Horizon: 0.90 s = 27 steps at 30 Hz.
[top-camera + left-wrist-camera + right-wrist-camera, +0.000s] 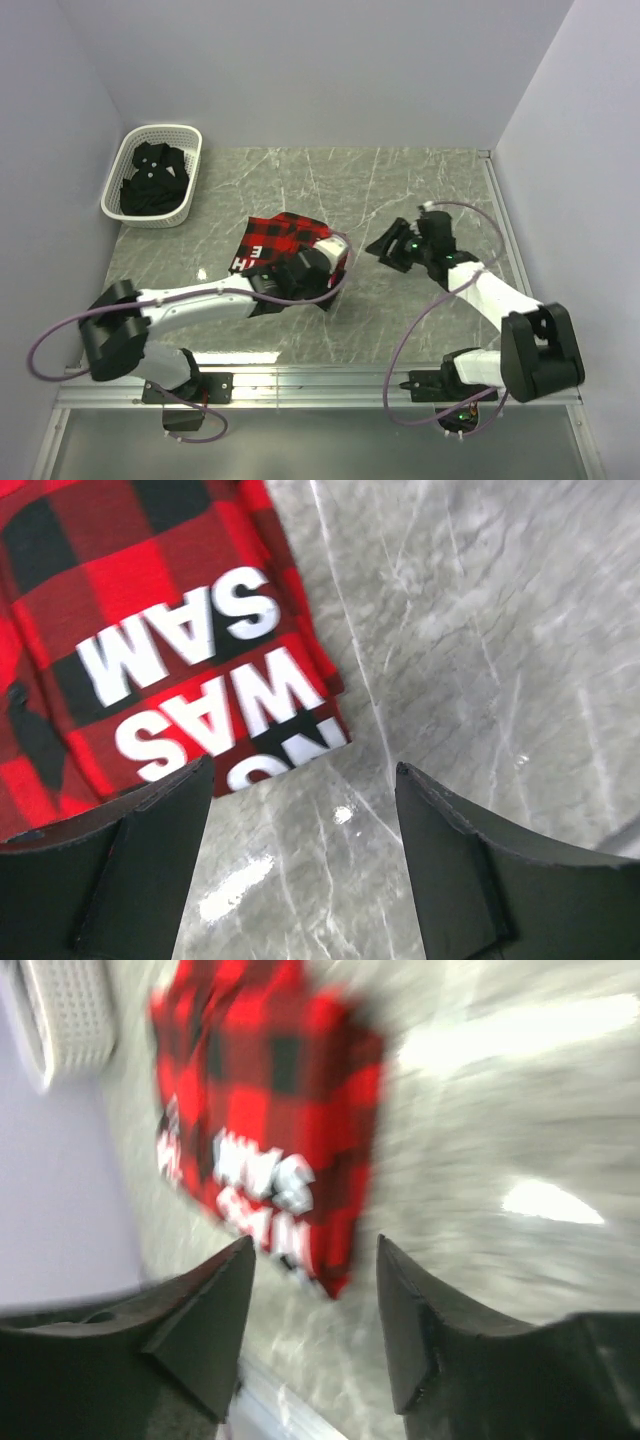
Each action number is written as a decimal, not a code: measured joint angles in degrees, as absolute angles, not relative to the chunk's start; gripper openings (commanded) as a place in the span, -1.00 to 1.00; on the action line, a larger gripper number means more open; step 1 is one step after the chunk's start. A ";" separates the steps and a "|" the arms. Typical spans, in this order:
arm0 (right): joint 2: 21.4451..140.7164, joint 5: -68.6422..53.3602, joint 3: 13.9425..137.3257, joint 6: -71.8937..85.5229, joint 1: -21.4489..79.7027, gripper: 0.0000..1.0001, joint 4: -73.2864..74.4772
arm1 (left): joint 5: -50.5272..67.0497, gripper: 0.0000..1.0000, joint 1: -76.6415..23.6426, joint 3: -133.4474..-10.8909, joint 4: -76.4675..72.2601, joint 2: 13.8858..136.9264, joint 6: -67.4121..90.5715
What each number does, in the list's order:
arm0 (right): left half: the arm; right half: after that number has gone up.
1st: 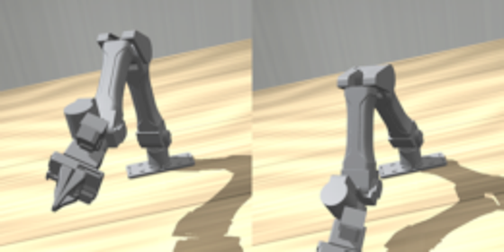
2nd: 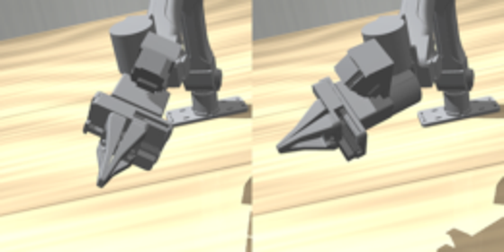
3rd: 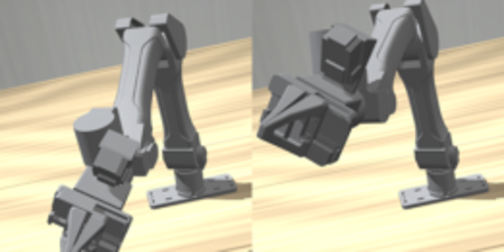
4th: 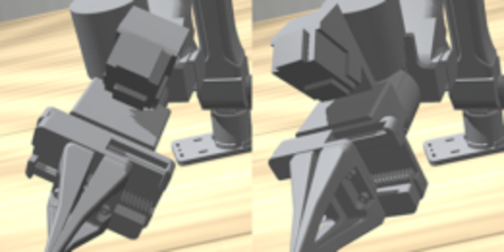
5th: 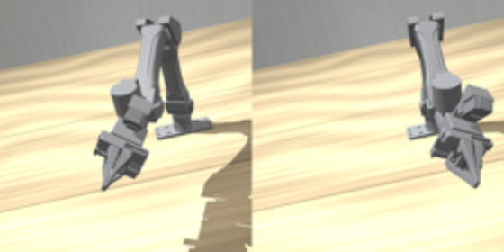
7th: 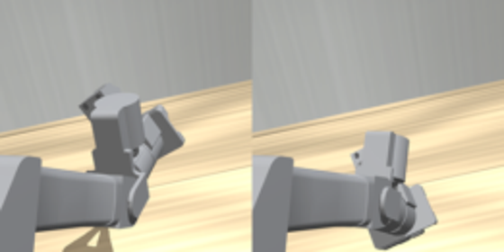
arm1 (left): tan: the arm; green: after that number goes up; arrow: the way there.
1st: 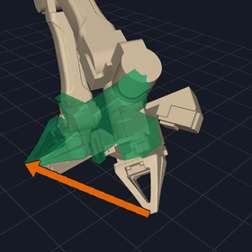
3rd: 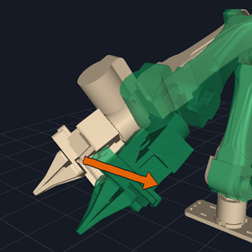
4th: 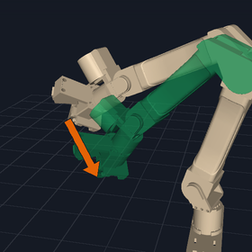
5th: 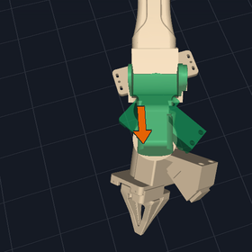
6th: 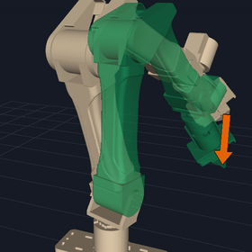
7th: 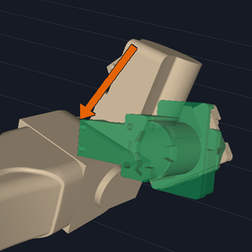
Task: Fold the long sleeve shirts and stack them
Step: Fold the shirt
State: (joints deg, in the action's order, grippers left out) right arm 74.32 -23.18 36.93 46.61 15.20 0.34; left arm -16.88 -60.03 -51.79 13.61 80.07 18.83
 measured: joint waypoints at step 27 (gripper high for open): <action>67.81 -21.80 29.82 43.57 4.08 0.60 8.10 | -44.14 0.07 -72.27 -69.04 22.06 111.42 7.90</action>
